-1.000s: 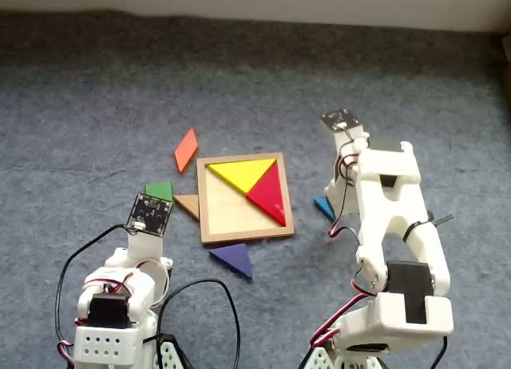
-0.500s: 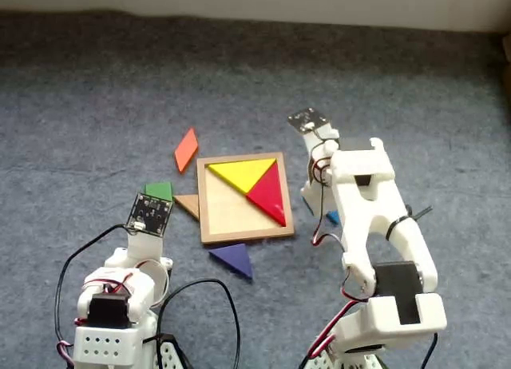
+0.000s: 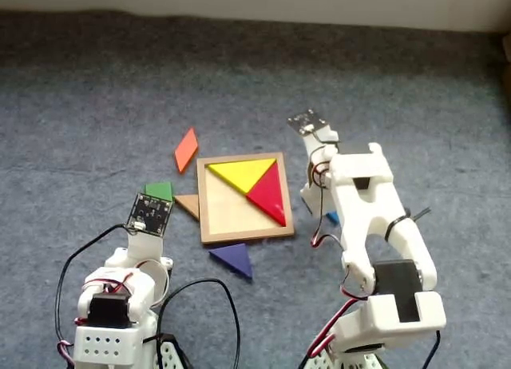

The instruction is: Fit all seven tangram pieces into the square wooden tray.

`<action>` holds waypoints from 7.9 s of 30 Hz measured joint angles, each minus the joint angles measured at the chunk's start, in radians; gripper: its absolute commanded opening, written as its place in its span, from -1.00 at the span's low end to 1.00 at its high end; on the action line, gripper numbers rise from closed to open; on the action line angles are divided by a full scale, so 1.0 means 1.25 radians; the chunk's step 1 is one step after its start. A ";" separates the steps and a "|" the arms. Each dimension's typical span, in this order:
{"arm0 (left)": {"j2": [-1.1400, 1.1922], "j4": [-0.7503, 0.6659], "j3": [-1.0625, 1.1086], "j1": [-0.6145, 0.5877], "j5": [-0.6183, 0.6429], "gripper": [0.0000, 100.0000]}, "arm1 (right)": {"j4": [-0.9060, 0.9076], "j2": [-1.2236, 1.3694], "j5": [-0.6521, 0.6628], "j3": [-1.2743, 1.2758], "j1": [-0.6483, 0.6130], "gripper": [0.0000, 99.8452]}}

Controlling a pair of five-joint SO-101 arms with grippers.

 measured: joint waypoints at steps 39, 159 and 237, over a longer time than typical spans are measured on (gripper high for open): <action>0.000 0.000 0.000 0.000 0.000 -0.99 | -0.074 -0.006 0.001 0.058 0.001 -0.67; 0.000 0.000 0.000 0.000 0.000 -0.99 | -0.044 -0.064 -0.091 -0.037 -0.365 -0.90; 0.000 0.000 0.000 0.000 0.000 -0.99 | -0.203 -1.237 -0.273 0.847 -0.027 -0.97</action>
